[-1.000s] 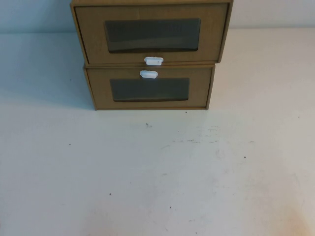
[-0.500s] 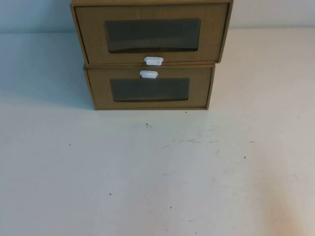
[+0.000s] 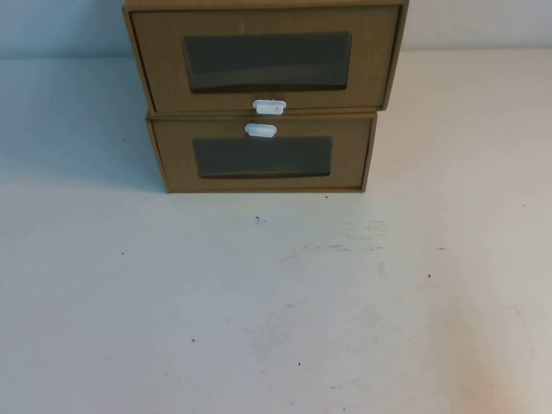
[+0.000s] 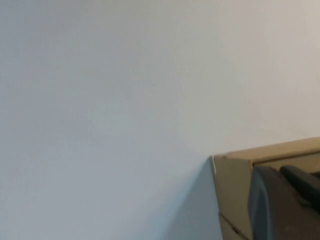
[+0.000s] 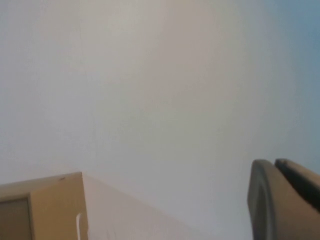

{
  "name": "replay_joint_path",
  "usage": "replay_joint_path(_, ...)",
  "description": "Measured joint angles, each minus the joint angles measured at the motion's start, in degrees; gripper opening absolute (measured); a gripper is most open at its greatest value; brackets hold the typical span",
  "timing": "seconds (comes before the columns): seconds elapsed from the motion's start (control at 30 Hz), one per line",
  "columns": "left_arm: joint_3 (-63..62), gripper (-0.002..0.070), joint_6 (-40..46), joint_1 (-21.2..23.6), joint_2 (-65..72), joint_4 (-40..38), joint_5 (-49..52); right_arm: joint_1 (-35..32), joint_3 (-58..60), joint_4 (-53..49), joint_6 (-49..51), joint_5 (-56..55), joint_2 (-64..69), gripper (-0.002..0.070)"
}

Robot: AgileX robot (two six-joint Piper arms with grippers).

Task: Open the shoe box
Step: 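Pull the top drawer of the cardboard box fully open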

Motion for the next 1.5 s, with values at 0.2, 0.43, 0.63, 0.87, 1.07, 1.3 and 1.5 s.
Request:
replay_joint_path(0.2, 0.00, -0.0004, -0.92, 0.00, 0.00, -1.89, -11.69, 0.00, 0.00, 1.48, 0.00, -10.65, 0.00, -0.0013)
replay_joint_path(0.43, -8.02, -0.0004, -1.66, 0.00, -0.17, -12.39, -22.52, 0.00, -6.64, 3.93, 0.00, -19.61, -0.10, -0.0013)
replay_joint_path(0.63, -26.35, -0.0004, 5.58, 0.00, 1.01, -18.53, -11.37, 0.00, -26.02, 12.90, 0.87, -8.08, 3.71, -0.0013)
replay_joint_path(0.87, -42.79, -0.0004, 15.37, 0.00, 12.40, -21.86, -7.45, 0.00, -48.40, 14.43, 0.15, 11.10, 21.60, -0.0013)
replay_joint_path(1.07, -55.92, -0.0004, 21.24, 0.00, 25.79, -25.95, 11.48, 0.00, -65.31, 13.50, -3.67, 34.67, 41.62, -0.0013)
replay_joint_path(1.3, -62.22, -0.0004, 22.80, 0.00, 44.03, -25.95, 39.70, 0.00, -73.56, 11.11, -6.44, 56.31, 61.42, -0.0013)
replay_joint_path(1.5, -62.23, -0.0004, 21.88, 0.00, 57.07, -31.28, 42.44, 0.00, -73.79, 15.74, -8.97, 61.95, 71.59, -0.0013)
